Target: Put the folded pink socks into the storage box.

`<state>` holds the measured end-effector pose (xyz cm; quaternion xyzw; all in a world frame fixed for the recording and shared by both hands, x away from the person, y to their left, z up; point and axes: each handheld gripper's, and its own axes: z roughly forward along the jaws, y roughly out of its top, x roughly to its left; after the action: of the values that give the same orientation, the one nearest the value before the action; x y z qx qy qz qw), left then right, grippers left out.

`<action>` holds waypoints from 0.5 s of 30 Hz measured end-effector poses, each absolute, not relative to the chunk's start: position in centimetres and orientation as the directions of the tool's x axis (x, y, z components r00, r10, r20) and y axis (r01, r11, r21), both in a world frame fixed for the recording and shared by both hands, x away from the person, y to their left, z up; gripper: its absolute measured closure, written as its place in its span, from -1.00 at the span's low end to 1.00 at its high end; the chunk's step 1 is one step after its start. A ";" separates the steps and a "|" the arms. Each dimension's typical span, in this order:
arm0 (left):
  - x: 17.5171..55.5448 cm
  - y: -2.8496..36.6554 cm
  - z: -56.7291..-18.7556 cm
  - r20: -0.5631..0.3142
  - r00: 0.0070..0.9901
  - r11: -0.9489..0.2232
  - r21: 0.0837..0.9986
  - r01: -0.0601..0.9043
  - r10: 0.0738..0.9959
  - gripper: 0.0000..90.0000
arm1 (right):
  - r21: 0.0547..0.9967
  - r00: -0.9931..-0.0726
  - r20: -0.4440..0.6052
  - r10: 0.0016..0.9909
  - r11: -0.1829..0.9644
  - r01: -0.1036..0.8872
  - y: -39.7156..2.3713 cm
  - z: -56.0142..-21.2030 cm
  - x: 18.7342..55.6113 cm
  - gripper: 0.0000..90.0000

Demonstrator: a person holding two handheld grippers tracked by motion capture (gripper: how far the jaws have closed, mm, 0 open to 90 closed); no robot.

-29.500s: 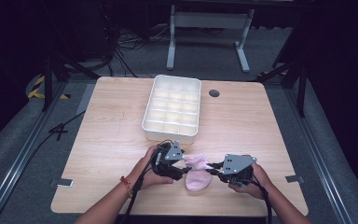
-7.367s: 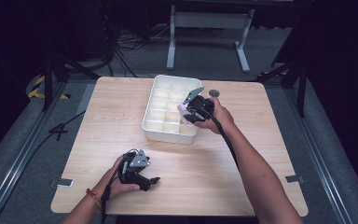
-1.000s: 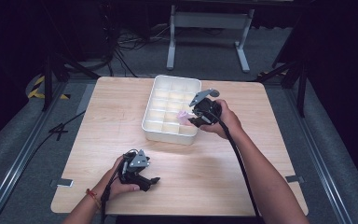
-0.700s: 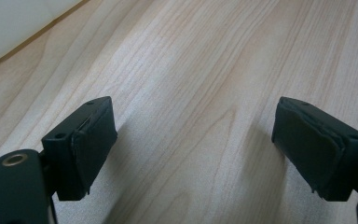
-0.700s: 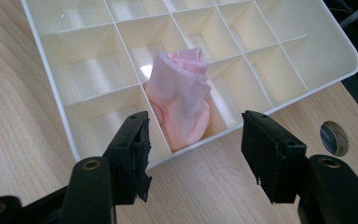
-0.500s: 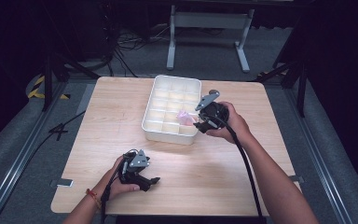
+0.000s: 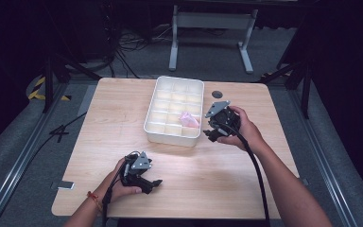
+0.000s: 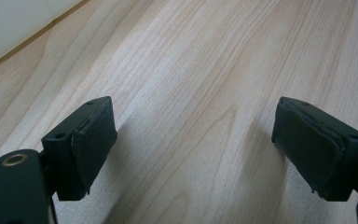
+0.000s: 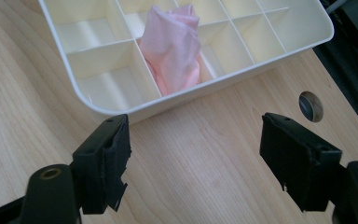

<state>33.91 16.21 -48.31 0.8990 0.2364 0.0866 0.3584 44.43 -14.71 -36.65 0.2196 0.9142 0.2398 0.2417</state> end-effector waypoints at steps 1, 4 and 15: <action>33.9 16.2 -48.3 -0.013 0.873 -0.631 0.685 0.363 0.488 -0.69 | 0.546 -0.787 -0.334 0.518 0.787 0.286 -14.8 -36.6 44.2 -0.45; 33.9 16.2 -48.3 -0.012 0.873 -0.632 0.685 0.362 0.487 -0.69 | 0.548 -0.785 -0.340 0.518 0.788 0.283 -15.1 -36.7 43.7 -0.46; 33.9 16.2 -48.3 -0.013 0.873 -0.631 0.686 0.363 0.488 -0.69 | 0.549 -0.790 -0.334 0.514 0.787 0.281 -16.7 -37.2 42.1 -0.47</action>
<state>33.91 16.21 -48.31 0.8989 0.2364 0.0872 0.3584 42.07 -16.73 -37.19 0.2174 0.9143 0.2430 0.2403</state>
